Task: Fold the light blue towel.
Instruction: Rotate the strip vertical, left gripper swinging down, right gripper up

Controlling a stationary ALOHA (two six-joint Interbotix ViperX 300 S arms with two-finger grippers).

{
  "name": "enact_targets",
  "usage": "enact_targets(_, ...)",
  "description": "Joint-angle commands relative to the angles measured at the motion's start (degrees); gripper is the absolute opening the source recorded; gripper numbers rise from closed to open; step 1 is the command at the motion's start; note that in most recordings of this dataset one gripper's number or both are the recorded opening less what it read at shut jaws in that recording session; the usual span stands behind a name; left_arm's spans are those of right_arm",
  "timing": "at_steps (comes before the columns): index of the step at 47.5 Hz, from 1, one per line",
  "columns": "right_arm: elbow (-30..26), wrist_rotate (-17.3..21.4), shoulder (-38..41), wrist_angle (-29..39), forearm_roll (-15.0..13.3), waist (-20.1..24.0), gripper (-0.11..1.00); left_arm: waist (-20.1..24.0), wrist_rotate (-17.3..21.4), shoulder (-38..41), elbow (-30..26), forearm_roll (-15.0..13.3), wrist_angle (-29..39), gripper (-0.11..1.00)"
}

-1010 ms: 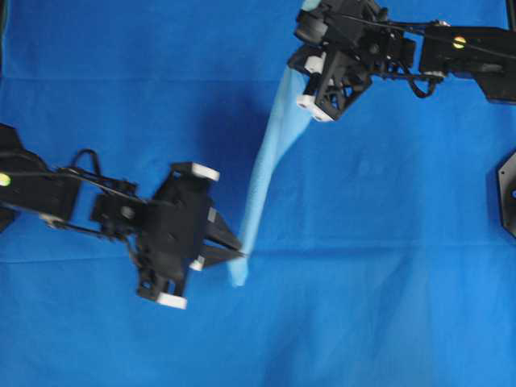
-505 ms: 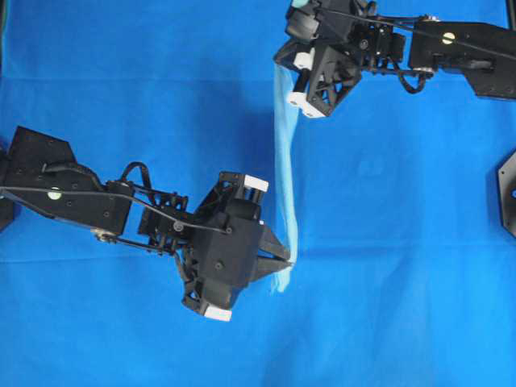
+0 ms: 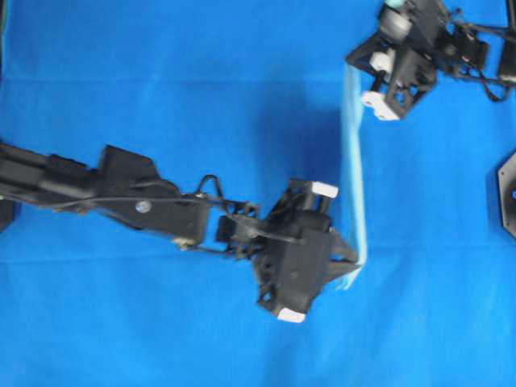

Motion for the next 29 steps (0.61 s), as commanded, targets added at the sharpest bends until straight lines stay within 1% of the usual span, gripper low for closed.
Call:
enact_targets(1,0.35,0.09,-2.55,0.26,-0.44,-1.05,0.0,-0.35,0.26,0.35,-4.13,-0.09,-0.7,0.01)
enact_targets(5,0.7,0.0,-2.9,0.44,-0.44,-1.05,0.0,-0.18,0.26,1.23,-5.01,-0.09,-0.7,0.01)
enact_targets(10,0.53,-0.35,-1.58,0.18,-0.44,-1.05,0.0,-0.09,0.26,1.76,-4.66,-0.09,-0.97,0.01)
enact_targets(18,-1.05,-0.53,3.25,-1.32,-0.44,-1.05,0.0,-0.09,-0.26,1.93,-2.9,-0.09,-1.05,0.01)
enact_targets(22,-2.55,-0.53,6.42,-3.08,-0.44,-1.05,0.0,-0.09,-1.14,1.32,-0.79,-0.09,-1.14,0.01)
enact_targets(29,-5.36,-0.53,11.16,-6.24,-0.44,-0.88,0.0,-0.09,-3.87,-1.32,5.54,-0.09,-2.2,0.01)
